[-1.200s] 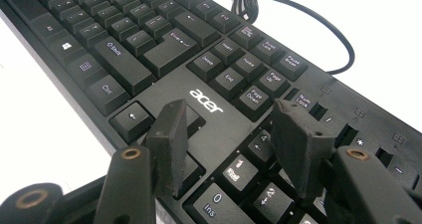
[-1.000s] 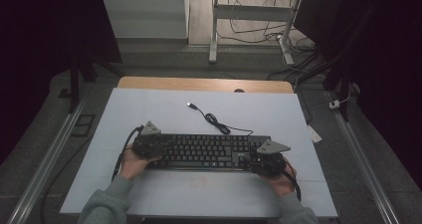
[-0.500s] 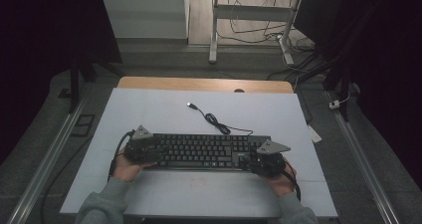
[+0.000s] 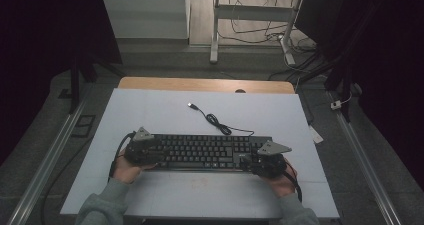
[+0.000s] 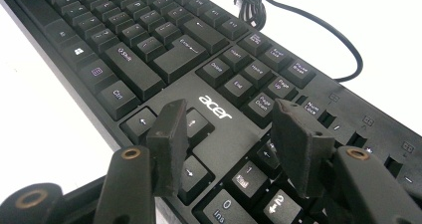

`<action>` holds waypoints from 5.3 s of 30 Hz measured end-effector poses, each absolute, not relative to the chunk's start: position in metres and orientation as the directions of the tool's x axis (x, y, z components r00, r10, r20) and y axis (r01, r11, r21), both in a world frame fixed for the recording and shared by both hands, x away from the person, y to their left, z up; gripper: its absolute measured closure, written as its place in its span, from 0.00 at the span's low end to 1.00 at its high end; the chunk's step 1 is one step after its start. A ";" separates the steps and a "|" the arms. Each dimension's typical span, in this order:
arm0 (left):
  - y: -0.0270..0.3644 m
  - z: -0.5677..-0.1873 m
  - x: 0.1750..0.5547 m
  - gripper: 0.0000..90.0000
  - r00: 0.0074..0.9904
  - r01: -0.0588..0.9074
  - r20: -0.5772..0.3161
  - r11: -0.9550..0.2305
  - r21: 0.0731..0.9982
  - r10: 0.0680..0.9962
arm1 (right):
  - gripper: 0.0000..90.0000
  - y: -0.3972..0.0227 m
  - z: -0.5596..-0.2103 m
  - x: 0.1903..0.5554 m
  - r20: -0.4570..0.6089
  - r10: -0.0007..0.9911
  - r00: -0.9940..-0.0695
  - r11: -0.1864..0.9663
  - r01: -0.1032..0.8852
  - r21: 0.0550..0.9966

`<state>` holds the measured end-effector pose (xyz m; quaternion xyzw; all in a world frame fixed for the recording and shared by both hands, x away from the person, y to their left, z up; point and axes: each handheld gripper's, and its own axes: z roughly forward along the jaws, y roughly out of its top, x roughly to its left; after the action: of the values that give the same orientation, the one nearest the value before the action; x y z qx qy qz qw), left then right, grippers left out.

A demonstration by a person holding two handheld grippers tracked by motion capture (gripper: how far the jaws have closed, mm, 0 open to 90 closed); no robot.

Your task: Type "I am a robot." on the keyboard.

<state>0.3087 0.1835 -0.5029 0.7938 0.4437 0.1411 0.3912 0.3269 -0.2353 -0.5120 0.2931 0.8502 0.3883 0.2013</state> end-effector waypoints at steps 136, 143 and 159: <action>0.177 -0.505 0.309 0.44 0.577 0.585 -0.107 -0.319 0.746 0.810 | 0.59 -0.200 -0.502 0.336 -0.025 0.599 -0.800 0.464 0.321 0.826; 0.169 -0.504 0.307 0.49 0.596 0.557 -0.107 -0.314 0.769 0.796 | 0.59 -0.198 -0.504 0.337 -0.029 0.599 -0.801 0.477 0.327 0.816; 0.142 -0.508 0.307 0.99 0.675 0.533 -0.098 -0.390 0.751 0.732 | 0.59 -0.198 -0.505 0.337 -0.034 0.598 -0.801 0.478 0.322 0.817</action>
<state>0.3065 0.1423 -0.5078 0.8243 0.3835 0.1252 0.3972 0.3374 -0.1979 -0.5045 0.2724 0.8448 0.4321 0.1597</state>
